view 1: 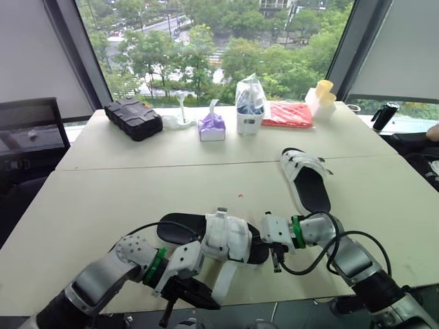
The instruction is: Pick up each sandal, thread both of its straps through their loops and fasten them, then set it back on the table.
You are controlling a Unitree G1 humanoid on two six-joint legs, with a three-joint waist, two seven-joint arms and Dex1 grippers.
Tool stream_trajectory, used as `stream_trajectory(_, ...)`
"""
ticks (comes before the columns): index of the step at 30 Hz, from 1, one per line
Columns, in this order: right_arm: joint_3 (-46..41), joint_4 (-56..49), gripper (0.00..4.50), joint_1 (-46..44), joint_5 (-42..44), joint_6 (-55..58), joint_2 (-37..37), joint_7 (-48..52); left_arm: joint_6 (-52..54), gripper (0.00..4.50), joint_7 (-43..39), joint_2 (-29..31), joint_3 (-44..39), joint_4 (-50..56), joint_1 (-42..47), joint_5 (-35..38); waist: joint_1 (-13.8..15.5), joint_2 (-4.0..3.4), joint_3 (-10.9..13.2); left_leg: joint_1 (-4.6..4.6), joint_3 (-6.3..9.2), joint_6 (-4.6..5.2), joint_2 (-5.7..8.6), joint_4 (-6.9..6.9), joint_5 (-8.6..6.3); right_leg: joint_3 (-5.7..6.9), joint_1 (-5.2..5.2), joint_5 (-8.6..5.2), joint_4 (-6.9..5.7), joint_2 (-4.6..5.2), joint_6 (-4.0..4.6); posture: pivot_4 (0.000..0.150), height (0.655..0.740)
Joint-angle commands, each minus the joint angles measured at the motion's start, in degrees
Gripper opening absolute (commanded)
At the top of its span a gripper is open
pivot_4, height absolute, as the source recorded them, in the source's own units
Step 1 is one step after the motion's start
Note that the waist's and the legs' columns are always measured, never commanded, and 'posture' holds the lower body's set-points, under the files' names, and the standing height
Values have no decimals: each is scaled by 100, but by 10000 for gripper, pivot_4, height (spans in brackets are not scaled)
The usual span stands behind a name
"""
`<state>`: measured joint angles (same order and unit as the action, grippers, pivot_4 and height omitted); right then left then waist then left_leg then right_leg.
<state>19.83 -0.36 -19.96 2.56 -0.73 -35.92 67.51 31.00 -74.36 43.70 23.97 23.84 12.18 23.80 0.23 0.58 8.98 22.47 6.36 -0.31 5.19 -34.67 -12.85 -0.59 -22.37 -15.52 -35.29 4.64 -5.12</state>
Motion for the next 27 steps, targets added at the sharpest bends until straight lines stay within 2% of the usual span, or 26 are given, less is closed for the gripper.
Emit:
stream_trajectory(1,452,566,0,218,-309,127,-28,206,-89,663,-343,137,-116,364,85,272,1,0,0,0,0,0,-1,3,0,1,-2,0,0,-1,0,1500,7400)
stream_trajectory(6,453,710,0,169,-343,18,45,191,243,663,-234,-12,-587,249,693,767,-7,1,1,-1,1,0,-5,-3,0,3,-2,0,-9,-7,1,1500,7400)
stream_trajectory(12,460,820,0,126,-373,-56,118,172,192,663,-308,-208,-729,-392,1292,779,-48,3,2,-4,1,0,-5,-20,1,3,5,0,-17,-10,2,1500,7400)
stream_trajectory(22,424,859,0,119,-385,-120,98,162,-97,663,-1025,-329,-626,-1824,2095,551,-82,4,3,-4,1,1,-4,-36,1,3,6,1,-29,-11,0,1500,7400)
stream_trajectory(27,426,885,0,74,-389,-124,102,154,430,663,-1381,-810,-732,-2683,2863,868,-80,15,10,-3,1,1,-3,-46,2,4,6,1,-42,-13,0,1500,7400)
